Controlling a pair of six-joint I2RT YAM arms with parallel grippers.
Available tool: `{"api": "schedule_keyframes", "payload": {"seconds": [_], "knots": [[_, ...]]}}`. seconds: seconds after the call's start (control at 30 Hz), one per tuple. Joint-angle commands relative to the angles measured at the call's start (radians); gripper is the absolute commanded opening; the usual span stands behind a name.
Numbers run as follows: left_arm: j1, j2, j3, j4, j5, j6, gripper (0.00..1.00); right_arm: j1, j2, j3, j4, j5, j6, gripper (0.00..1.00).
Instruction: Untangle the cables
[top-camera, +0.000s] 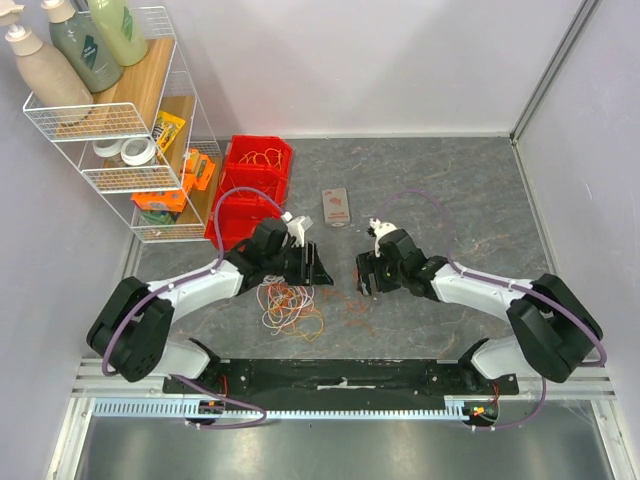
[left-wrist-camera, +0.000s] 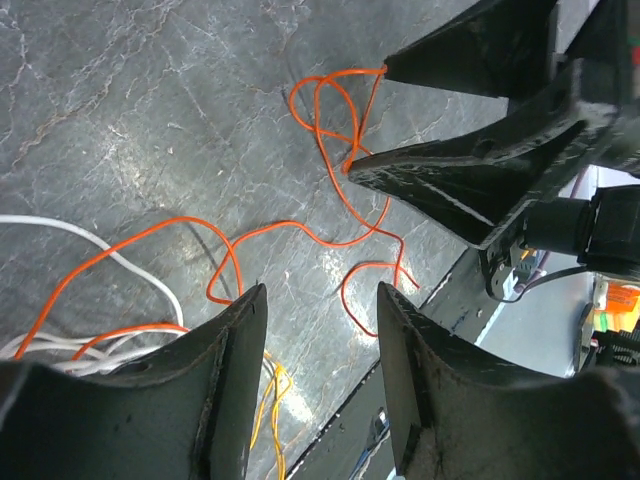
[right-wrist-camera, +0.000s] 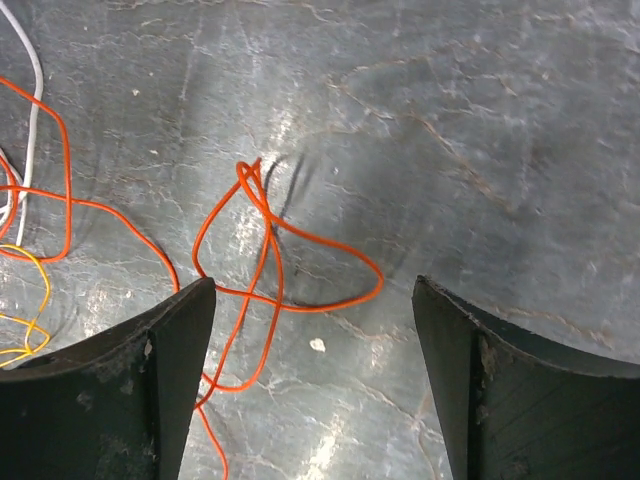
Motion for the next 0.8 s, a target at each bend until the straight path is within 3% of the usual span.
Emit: {"api": "schedule_keyframes", "payload": {"seconds": [0.0, 0.13, 0.3, 0.53, 0.77], "knots": [[-0.002, -0.097, -0.020, 0.066, -0.014, -0.027, 0.55, 0.045, 0.050, 0.037, 0.101, 0.075, -0.059, 0.86], [-0.001, -0.170, -0.026, 0.066, -0.028, -0.026, 0.55, 0.078, 0.085, 0.049, 0.100, 0.193, -0.035, 0.59], [-0.001, -0.261, -0.024, 0.063, -0.036, -0.012, 0.58, 0.076, -0.024, 0.064, 0.048, 0.262, -0.035, 0.03], [-0.001, -0.333, -0.012, 0.208, 0.103, 0.003, 0.69, 0.076, -0.312, 0.182, -0.153, 0.120, -0.059, 0.00], [-0.004, -0.275, 0.091, 0.333, 0.278, -0.046, 0.74, 0.075, -0.436, 0.259, -0.212, -0.063, -0.075, 0.00]]}}
